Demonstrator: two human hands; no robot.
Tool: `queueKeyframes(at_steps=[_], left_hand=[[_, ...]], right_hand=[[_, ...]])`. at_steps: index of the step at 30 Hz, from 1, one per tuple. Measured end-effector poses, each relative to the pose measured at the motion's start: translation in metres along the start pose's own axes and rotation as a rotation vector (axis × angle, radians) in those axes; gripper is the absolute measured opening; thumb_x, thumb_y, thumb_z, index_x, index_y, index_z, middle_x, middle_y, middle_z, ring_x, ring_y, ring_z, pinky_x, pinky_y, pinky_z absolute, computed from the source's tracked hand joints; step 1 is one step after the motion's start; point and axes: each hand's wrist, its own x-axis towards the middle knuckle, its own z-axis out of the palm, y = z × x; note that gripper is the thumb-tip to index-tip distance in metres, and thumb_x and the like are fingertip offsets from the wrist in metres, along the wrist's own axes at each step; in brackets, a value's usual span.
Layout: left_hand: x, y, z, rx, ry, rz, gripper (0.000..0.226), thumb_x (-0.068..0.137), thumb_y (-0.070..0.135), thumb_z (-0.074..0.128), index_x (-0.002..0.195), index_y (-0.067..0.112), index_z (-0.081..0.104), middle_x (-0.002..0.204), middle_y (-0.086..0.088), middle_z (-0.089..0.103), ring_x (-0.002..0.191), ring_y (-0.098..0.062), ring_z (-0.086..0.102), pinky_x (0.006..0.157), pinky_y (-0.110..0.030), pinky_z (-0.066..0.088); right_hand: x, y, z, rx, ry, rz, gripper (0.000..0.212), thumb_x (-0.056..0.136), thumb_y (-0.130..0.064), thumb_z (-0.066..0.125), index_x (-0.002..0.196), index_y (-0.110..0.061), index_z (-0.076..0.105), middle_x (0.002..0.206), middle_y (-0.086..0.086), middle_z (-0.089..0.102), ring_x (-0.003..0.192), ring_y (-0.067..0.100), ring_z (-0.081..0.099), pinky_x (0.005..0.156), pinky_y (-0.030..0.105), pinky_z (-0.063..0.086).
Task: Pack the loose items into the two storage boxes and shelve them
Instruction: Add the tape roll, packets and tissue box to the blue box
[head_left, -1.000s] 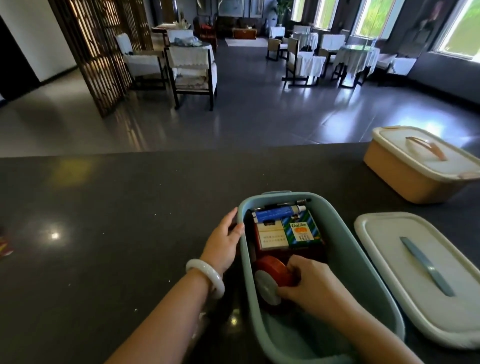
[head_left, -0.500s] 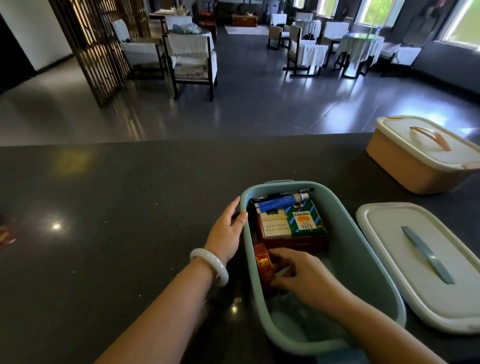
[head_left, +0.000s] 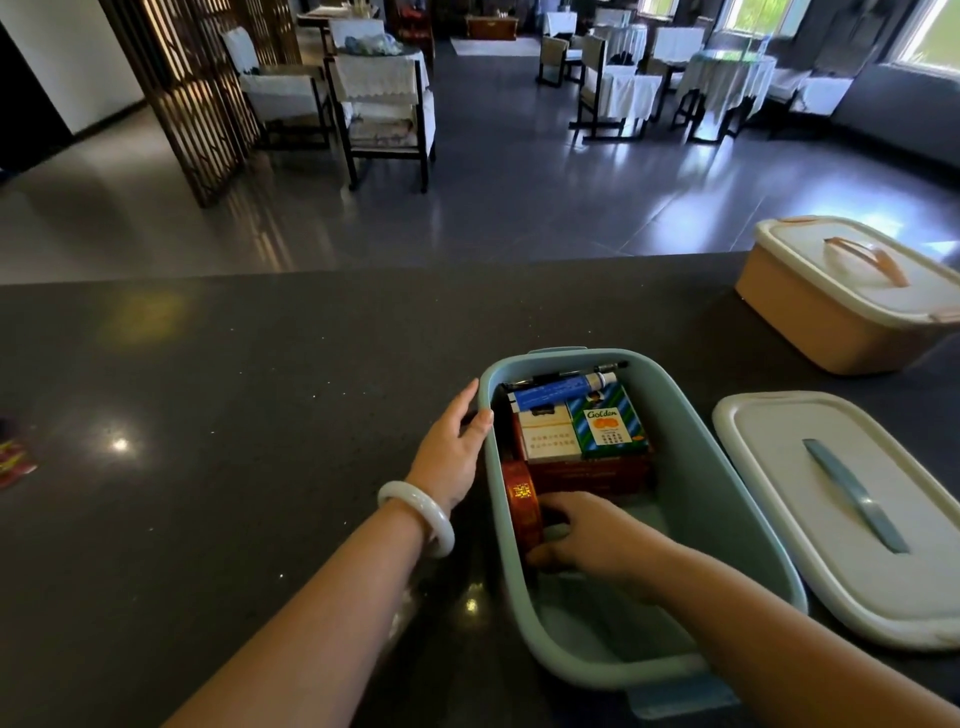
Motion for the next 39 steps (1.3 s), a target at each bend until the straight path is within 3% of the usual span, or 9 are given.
queueKeyframes(at_steps=[5,8,11,14,17,24,31,35,39], left_hand=[[0.001,0.0,0.0,-0.011,-0.008,-0.006,0.05,0.101,0.035,0.041,0.149,0.036,0.025,0.149,0.0,0.039,0.131,-0.015,0.042,0.108,-0.039,0.037],[0.0,0.0,0.0,-0.011,-0.005,0.007,0.05,0.102,0.034,0.041,0.149,0.035,0.026,0.147,0.001,0.041,0.12,-0.007,0.043,0.098,-0.03,0.038],[0.001,0.0,0.0,-0.009,-0.011,0.007,0.05,0.102,0.034,0.041,0.149,0.035,0.026,0.147,0.002,0.042,0.109,-0.002,0.044,0.087,-0.023,0.038],[0.0,0.0,0.0,-0.008,-0.008,0.008,0.05,0.102,0.034,0.041,0.149,0.035,0.025,0.146,0.003,0.043,0.098,0.004,0.047,0.081,-0.018,0.039],[0.0,-0.001,0.0,-0.002,-0.009,0.009,0.05,0.102,0.035,0.041,0.149,0.036,0.026,0.146,0.003,0.043,0.099,0.004,0.046,0.078,-0.016,0.039],[0.003,-0.004,-0.001,-0.017,0.0,-0.003,0.049,0.101,0.037,0.042,0.148,0.038,0.027,0.145,0.003,0.044,0.118,-0.006,0.044,0.098,-0.03,0.036],[0.003,-0.005,-0.001,-0.009,0.004,0.011,0.049,0.101,0.037,0.041,0.149,0.037,0.027,0.146,0.003,0.043,0.124,-0.008,0.042,0.101,-0.032,0.035],[0.004,-0.006,0.0,-0.006,0.001,0.014,0.049,0.101,0.037,0.04,0.149,0.038,0.026,0.149,0.003,0.04,0.131,-0.012,0.039,0.099,-0.031,0.033],[0.004,-0.007,0.001,-0.014,0.014,0.019,0.048,0.102,0.037,0.041,0.148,0.037,0.027,0.15,0.003,0.038,0.136,-0.014,0.036,0.106,-0.034,0.032]], right_hand=[[0.009,-0.008,0.001,-0.068,0.098,-0.033,0.031,0.093,-0.026,0.059,0.124,-0.023,0.058,0.117,-0.006,0.061,0.108,0.012,0.058,0.095,0.029,0.046],[0.016,-0.011,0.002,-0.073,0.162,-0.03,0.03,0.094,-0.032,0.057,0.122,-0.02,0.059,0.116,-0.002,0.062,0.106,0.015,0.06,0.097,0.035,0.048],[0.021,-0.006,-0.001,-0.033,0.194,0.001,0.025,0.087,-0.034,0.066,0.109,-0.022,0.063,0.102,-0.008,0.065,0.094,0.009,0.062,0.082,0.026,0.05],[0.021,0.003,-0.002,-0.06,0.119,0.046,0.029,0.078,-0.027,0.076,0.104,-0.023,0.065,0.094,-0.01,0.065,0.086,0.002,0.06,0.065,0.015,0.043],[0.027,0.008,0.0,-0.067,0.096,0.086,0.027,0.081,-0.029,0.074,0.105,-0.02,0.066,0.094,-0.007,0.066,0.084,0.003,0.062,0.066,0.016,0.044],[0.035,0.007,0.0,0.118,0.216,0.099,0.034,0.084,-0.049,0.065,0.097,-0.018,0.069,0.089,-0.006,0.071,0.081,0.008,0.067,0.063,0.019,0.045],[0.038,0.008,0.004,0.075,0.174,0.086,0.025,0.086,-0.042,0.065,0.097,-0.019,0.067,0.087,-0.007,0.069,0.078,0.006,0.066,0.061,0.017,0.045],[0.041,0.012,0.004,0.099,0.193,0.101,0.03,0.087,-0.042,0.064,0.1,-0.015,0.067,0.087,-0.004,0.07,0.074,0.007,0.067,0.053,0.014,0.044],[0.048,0.009,0.008,0.089,0.253,0.118,0.045,0.09,-0.052,0.053,0.099,-0.01,0.064,0.09,0.006,0.07,0.075,0.016,0.067,0.06,0.02,0.05]])
